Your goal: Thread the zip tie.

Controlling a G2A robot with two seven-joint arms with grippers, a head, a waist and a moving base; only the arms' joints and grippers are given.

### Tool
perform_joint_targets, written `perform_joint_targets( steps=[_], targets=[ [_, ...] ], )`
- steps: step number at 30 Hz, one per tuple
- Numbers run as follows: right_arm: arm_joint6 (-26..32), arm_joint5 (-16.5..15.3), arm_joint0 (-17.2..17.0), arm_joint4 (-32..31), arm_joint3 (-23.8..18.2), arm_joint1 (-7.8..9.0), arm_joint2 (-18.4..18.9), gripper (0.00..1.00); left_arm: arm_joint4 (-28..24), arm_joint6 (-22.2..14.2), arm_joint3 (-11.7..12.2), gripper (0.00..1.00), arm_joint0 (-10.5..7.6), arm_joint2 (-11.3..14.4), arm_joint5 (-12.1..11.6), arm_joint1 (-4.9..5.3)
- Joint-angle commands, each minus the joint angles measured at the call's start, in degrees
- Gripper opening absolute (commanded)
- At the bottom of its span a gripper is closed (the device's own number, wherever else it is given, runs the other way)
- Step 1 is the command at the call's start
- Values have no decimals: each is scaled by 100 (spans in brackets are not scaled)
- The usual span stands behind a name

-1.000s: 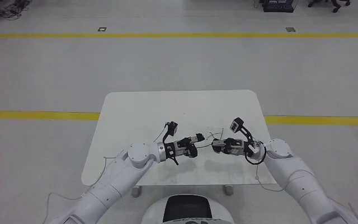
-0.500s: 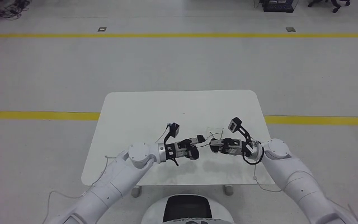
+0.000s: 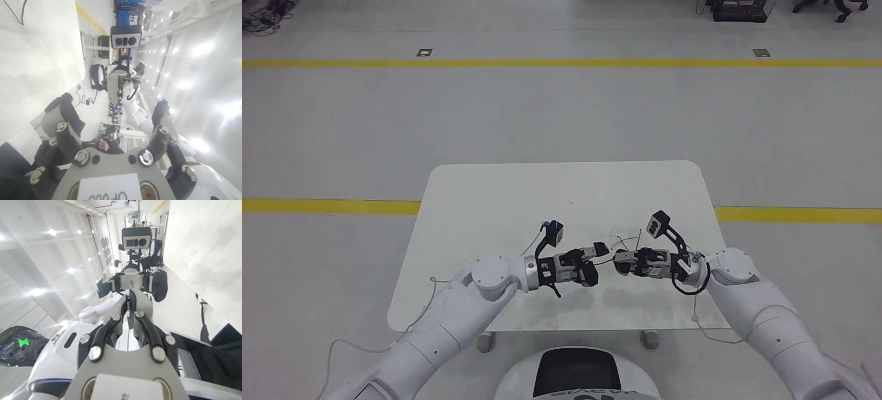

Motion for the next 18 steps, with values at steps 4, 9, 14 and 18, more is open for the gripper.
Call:
perform_joint_targets(
  steps=[4, 9, 14, 18],
  targets=[
    [18, -4, 11, -33, 35, -16, 5, 0, 10, -22, 18, 55, -18, 28, -13, 2],
    [15, 2, 22, -96, 63, -31, 2, 0, 7, -59, 25, 38, -32, 56, -37, 4],
    [-3, 5, 30, -150, 90, -48, -5, 0, -19, -76, 40, 31, -47, 78, -41, 4],
    [-14, 19, 43, -208, 113, -62, -19, 0, -36, -78, 51, 27, -59, 92, -46, 4]
  ],
)
